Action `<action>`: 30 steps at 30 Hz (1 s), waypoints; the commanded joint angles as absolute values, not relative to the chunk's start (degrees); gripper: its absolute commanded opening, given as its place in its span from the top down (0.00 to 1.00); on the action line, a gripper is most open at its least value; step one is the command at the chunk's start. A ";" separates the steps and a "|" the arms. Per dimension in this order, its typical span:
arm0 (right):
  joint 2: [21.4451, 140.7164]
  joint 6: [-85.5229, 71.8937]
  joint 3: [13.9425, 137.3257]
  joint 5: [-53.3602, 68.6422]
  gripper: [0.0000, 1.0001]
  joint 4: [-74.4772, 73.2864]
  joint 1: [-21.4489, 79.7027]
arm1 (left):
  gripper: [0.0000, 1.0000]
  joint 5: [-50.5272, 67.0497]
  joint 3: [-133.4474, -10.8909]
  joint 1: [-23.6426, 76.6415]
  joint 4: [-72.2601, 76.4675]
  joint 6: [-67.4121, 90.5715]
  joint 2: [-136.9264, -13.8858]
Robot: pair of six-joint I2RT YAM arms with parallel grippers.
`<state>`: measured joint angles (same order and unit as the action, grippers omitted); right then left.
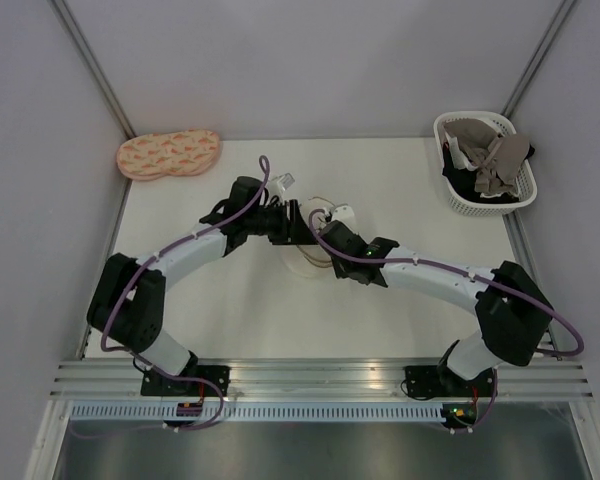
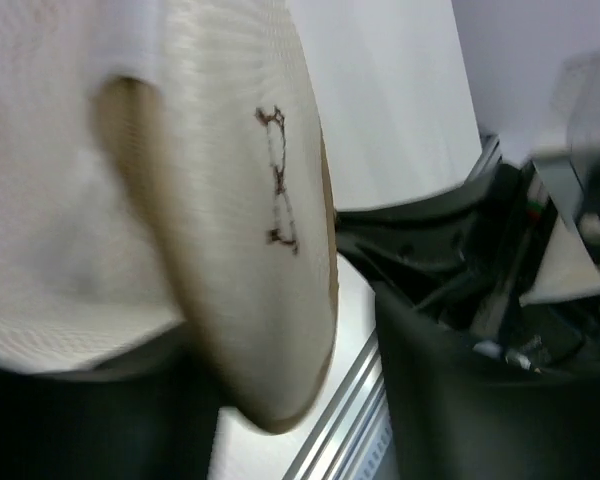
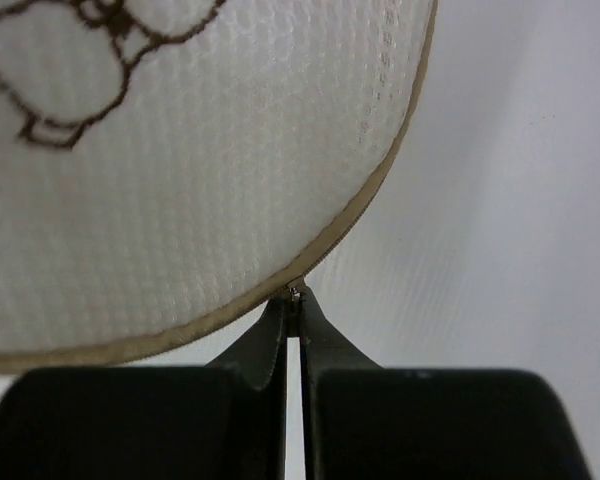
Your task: Unzip the laundry bag and remove the bra
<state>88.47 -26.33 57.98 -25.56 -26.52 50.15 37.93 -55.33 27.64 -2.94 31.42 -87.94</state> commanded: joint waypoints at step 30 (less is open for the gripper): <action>84.64 -26.63 51.15 27.51 1.00 7.03 50.27 | 0.00 18.81 -21.45 29.35 10.00 77.06 -54.75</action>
<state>83.85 -26.37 50.50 22.94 2.83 49.80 17.12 -23.29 28.23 -1.26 68.93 -53.28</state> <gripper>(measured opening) 0.021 0.993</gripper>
